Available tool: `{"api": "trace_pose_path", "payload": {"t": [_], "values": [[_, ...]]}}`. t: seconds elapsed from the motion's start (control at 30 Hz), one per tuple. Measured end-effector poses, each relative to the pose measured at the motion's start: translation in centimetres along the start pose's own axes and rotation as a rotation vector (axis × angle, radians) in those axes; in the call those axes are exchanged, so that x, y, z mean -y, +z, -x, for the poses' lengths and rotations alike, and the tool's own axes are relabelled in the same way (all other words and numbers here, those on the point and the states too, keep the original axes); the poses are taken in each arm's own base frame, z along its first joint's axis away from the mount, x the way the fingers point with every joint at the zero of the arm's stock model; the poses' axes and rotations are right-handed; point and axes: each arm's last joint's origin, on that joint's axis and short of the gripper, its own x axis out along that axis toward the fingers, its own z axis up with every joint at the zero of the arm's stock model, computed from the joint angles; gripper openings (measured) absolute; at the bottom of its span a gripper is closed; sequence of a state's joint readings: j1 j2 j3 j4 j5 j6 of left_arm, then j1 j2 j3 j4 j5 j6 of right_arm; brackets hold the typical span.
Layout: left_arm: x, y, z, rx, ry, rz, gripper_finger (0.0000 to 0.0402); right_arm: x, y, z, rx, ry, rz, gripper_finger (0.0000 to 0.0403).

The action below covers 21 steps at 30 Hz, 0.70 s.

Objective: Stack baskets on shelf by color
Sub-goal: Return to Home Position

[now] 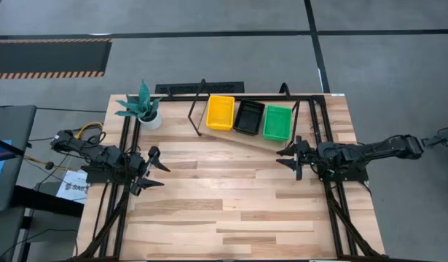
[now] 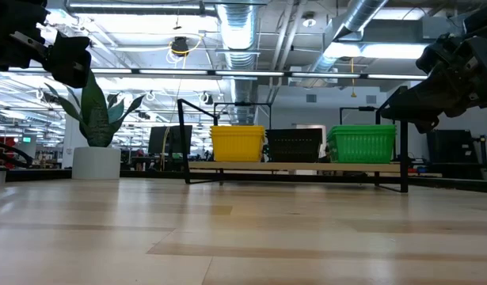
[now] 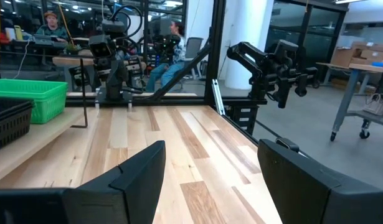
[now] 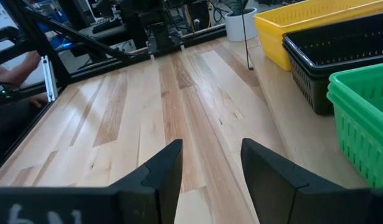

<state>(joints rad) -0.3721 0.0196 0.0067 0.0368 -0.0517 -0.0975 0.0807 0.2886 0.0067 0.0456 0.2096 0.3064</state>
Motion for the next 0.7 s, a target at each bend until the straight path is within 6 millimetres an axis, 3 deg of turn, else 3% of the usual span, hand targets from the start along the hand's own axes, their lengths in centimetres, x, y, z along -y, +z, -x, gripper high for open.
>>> {"api": "trace_pose_path", "payload": {"t": [0.7], "values": [[0.00,0.00,0.00,0.000,0.000,0.000,0.0244,0.00,0.00,0.00,0.000,0.000,0.000,0.0185]]}}
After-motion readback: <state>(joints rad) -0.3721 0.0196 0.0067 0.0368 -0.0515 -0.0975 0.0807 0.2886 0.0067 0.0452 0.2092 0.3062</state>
